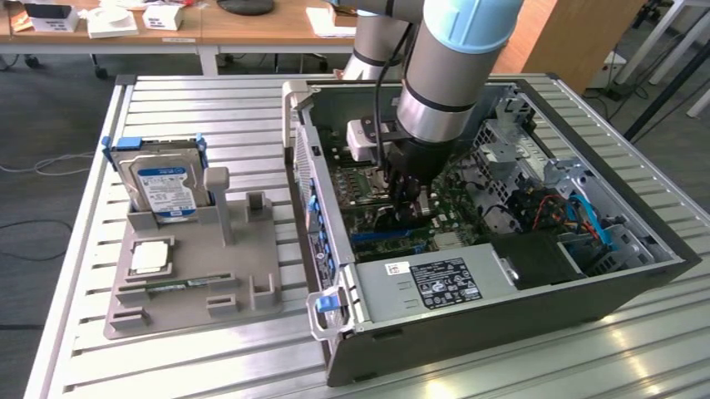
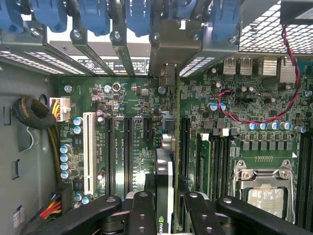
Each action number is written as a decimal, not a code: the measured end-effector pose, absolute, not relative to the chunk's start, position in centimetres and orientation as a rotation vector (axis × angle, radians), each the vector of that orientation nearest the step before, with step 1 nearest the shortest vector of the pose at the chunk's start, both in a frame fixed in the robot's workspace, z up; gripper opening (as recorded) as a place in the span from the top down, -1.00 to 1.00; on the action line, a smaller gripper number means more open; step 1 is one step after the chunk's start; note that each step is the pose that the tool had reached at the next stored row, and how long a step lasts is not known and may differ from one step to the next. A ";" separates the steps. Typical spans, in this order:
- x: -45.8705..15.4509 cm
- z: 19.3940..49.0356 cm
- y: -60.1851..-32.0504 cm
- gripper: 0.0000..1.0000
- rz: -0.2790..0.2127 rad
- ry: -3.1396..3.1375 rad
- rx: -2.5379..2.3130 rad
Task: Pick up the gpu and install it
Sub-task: 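Insert the gpu into the slot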
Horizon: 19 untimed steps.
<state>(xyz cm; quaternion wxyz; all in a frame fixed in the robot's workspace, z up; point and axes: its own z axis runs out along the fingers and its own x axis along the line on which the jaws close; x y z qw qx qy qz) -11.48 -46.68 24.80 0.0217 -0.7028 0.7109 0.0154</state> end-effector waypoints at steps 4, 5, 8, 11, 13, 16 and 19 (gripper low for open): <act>-11.5 24.8 -46.7 0.46 0.043 2.208 -2.177; -11.5 24.8 -46.7 0.46 0.043 2.209 -2.177; -11.5 24.7 -46.7 0.46 0.044 2.208 -2.176; -11.5 24.7 -46.7 0.46 0.044 2.208 -2.175; -11.5 24.7 -46.7 0.46 0.045 2.208 -2.175; -11.5 24.7 -46.7 0.46 0.045 2.208 -2.175; -11.5 24.7 -46.7 0.46 0.045 2.208 -2.175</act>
